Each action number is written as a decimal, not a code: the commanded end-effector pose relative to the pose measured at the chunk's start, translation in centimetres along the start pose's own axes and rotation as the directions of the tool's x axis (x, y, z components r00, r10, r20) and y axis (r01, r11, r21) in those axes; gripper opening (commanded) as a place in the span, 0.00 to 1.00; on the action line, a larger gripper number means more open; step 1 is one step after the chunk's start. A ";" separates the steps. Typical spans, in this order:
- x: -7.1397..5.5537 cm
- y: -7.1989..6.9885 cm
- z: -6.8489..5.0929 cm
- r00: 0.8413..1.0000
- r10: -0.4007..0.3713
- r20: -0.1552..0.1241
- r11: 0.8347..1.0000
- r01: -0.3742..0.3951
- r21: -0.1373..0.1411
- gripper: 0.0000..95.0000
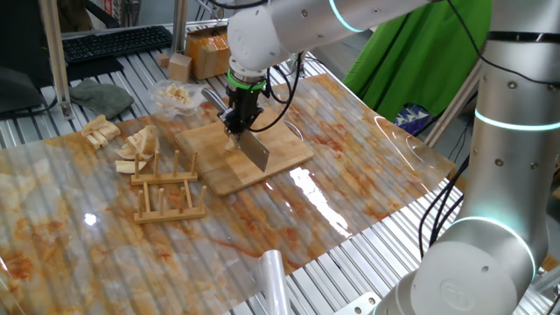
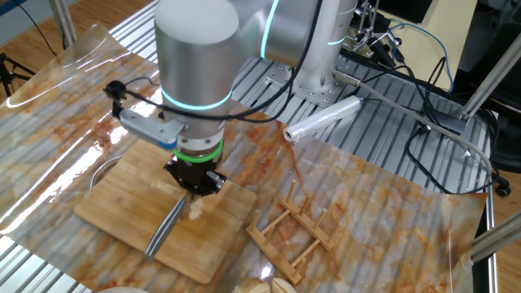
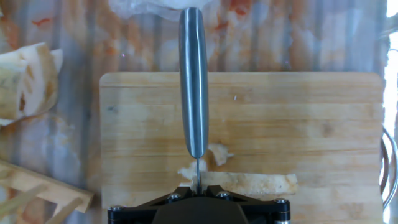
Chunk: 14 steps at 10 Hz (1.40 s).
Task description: Slice the lotus root
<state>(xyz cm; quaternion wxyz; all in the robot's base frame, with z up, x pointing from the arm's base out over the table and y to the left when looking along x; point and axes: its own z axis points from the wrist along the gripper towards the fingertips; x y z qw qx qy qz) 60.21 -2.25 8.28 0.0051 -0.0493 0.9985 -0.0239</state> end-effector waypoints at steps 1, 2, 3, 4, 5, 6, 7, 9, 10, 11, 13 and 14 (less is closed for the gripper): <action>-0.4 0.2 0.1 1.000 -0.005 -0.002 1.000 0.005 -0.013 0.00; -0.6 0.4 1.1 1.000 -0.004 0.000 1.000 0.004 -0.024 0.00; -0.8 0.6 2.8 1.000 -0.006 0.013 1.000 0.007 -0.029 0.00; -1.1 0.8 5.6 0.998 0.002 0.057 0.998 0.001 -0.058 0.00; -1.1 0.8 6.3 0.998 0.003 0.070 0.999 0.001 -0.054 0.00; -1.1 0.9 5.5 0.999 0.010 0.047 0.998 -0.007 -0.057 0.00; -1.0 0.9 4.8 1.000 0.011 0.029 0.998 -0.010 -0.061 0.00; -1.2 0.9 3.4 1.000 0.011 0.012 0.999 -0.010 -0.045 0.00; -1.2 0.9 3.5 1.000 0.010 0.014 0.999 -0.009 -0.042 0.00; -1.2 0.9 3.4 1.000 0.008 0.013 0.999 -0.007 -0.036 0.00; -1.0 0.8 2.3 1.000 0.004 0.005 1.000 -0.004 -0.020 0.00; -0.9 0.7 1.7 1.000 0.005 -0.004 1.000 -0.005 -0.021 0.00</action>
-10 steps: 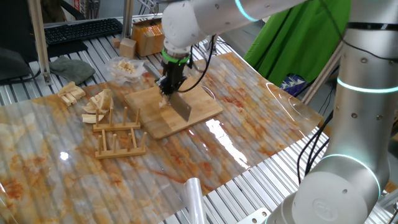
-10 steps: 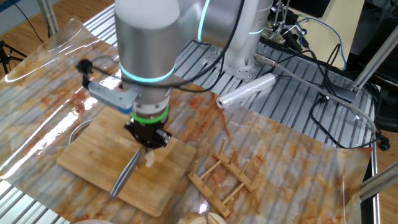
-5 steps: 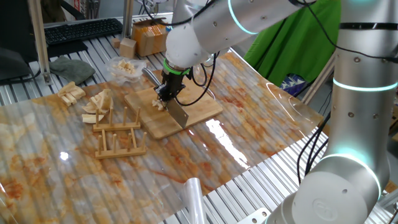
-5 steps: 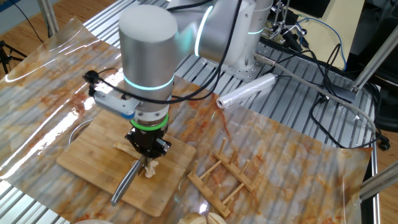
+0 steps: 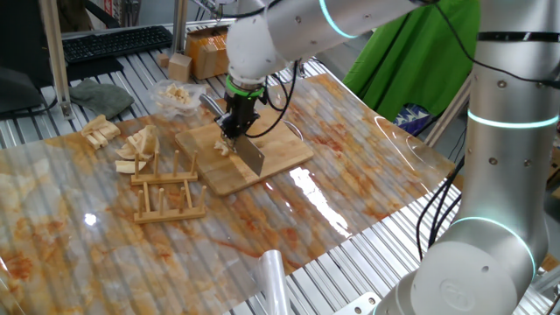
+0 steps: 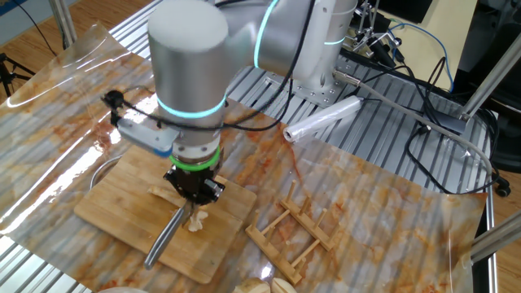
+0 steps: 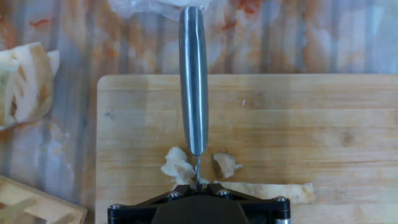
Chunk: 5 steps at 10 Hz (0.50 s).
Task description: Slice the lotus root
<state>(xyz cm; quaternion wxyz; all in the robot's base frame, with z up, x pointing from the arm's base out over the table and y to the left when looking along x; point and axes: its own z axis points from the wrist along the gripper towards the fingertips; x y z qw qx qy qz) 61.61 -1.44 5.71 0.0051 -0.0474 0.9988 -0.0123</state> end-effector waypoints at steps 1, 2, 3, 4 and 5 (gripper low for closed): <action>0.7 -0.3 -1.6 1.000 0.000 -0.015 1.000 0.000 0.001 0.00; 0.8 -0.5 -2.1 1.000 -0.002 -0.018 1.000 0.002 0.000 0.00; 1.1 -0.9 -2.5 1.000 -0.012 -0.020 1.000 0.012 0.002 0.00; 1.4 -1.5 -2.5 0.999 -0.023 -0.022 1.000 0.023 0.002 0.00; 1.6 -1.7 -2.5 0.999 -0.025 -0.021 1.000 0.025 0.001 0.00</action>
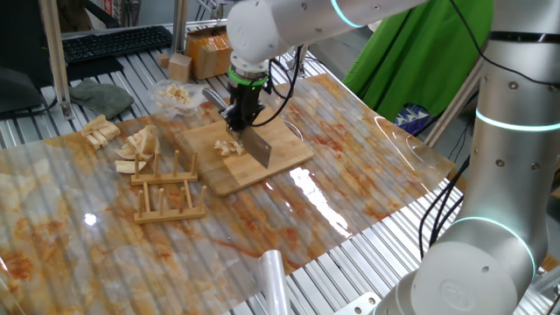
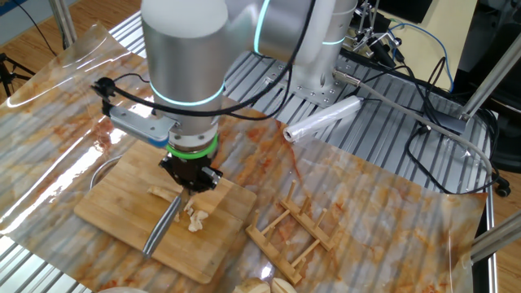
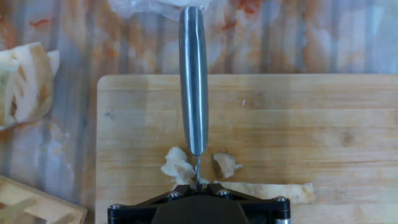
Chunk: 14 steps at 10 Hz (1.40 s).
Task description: Slice the lotus root
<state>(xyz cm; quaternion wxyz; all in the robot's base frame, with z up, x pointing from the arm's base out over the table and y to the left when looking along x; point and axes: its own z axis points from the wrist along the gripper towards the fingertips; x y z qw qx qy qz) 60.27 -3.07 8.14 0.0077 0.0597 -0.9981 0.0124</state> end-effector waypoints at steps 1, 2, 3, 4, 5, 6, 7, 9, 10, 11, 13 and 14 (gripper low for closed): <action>0.3 -0.3 -0.2 1.000 -0.003 0.006 1.000 0.003 0.004 0.00; 0.4 -0.6 -0.3 1.000 -0.008 0.006 1.000 0.008 0.002 0.00; 0.5 -0.8 -0.4 1.000 -0.008 0.006 1.000 0.008 0.000 0.00; 0.7 -1.1 -0.4 1.000 -0.009 0.009 1.000 0.009 0.000 0.00; 0.7 -1.2 -0.4 1.000 -0.008 0.009 1.000 0.008 0.000 0.00; 0.7 -1.2 -0.4 1.000 -0.005 0.009 1.000 0.005 -0.002 0.00; 0.7 -1.3 -0.4 1.000 -0.005 0.009 1.000 0.005 -0.002 0.00; 0.7 -1.4 0.8 1.000 -0.006 0.015 1.000 0.006 -0.012 0.00; 0.6 -1.2 2.3 1.000 -0.004 0.026 1.000 0.005 -0.029 0.00; 0.4 -1.0 3.9 0.999 -0.003 0.039 0.999 0.005 -0.042 0.00; 0.2 -0.9 5.8 0.996 0.006 0.086 0.999 -0.002 -0.047 0.00; 0.3 -0.8 5.0 0.998 0.012 0.066 0.999 -0.008 -0.051 0.00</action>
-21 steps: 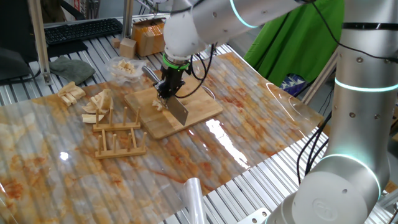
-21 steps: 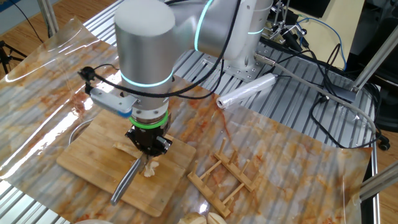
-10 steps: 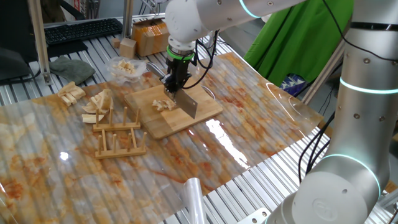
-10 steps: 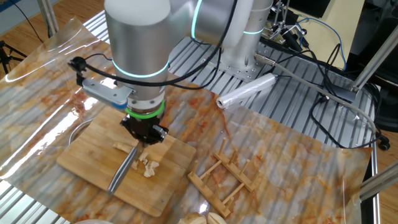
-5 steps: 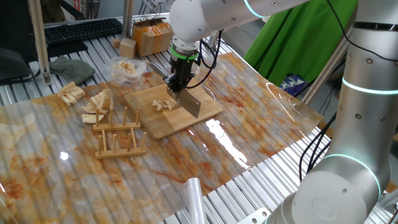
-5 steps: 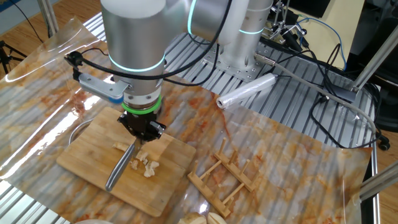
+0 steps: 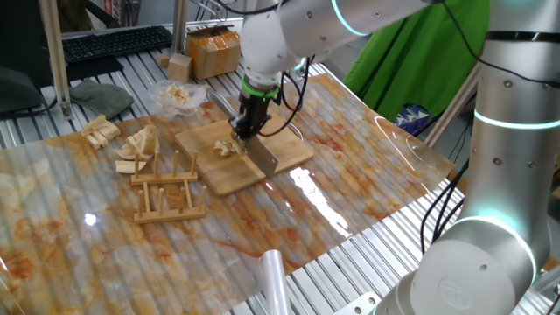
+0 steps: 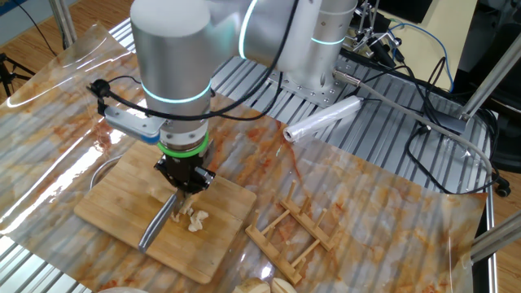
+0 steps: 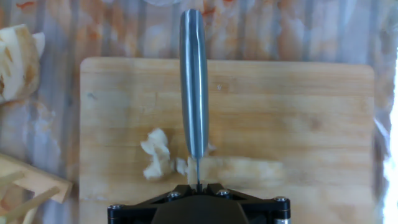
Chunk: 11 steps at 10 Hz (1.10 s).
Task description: Slice the lotus root
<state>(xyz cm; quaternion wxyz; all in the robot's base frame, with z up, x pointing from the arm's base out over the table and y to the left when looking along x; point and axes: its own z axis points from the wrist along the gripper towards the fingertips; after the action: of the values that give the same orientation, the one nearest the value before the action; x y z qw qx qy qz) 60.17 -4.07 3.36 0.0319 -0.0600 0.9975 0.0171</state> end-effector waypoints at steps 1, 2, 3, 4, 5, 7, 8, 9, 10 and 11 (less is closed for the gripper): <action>0.2 0.3 -0.3 1.000 0.018 -0.021 1.000 -0.018 0.002 0.00; 0.2 0.4 -0.5 1.000 0.015 -0.026 1.000 -0.015 0.012 0.00; 0.2 0.4 -0.3 1.000 0.016 -0.025 1.000 -0.015 0.009 0.00; 0.2 0.4 -0.3 0.999 0.020 -0.027 1.000 -0.019 0.008 0.00; 0.2 0.4 -0.5 0.999 0.022 -0.031 1.000 -0.021 0.010 0.00; 0.2 0.4 -1.3 0.999 0.026 -0.039 1.000 -0.025 0.013 0.00; 0.2 0.4 -1.7 0.999 0.023 -0.041 1.000 -0.022 0.020 0.00; 0.3 0.4 -2.2 0.999 0.021 -0.044 0.999 -0.020 0.026 0.00; 0.3 0.3 -2.9 0.999 0.019 -0.051 0.999 -0.017 0.033 0.00; 0.3 0.3 -3.3 0.998 0.017 -0.055 0.999 -0.015 0.033 0.00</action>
<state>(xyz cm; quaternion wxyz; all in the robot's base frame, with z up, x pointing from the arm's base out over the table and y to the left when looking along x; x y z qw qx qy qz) 59.64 -3.99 6.74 0.0049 -0.0513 0.9987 -0.0006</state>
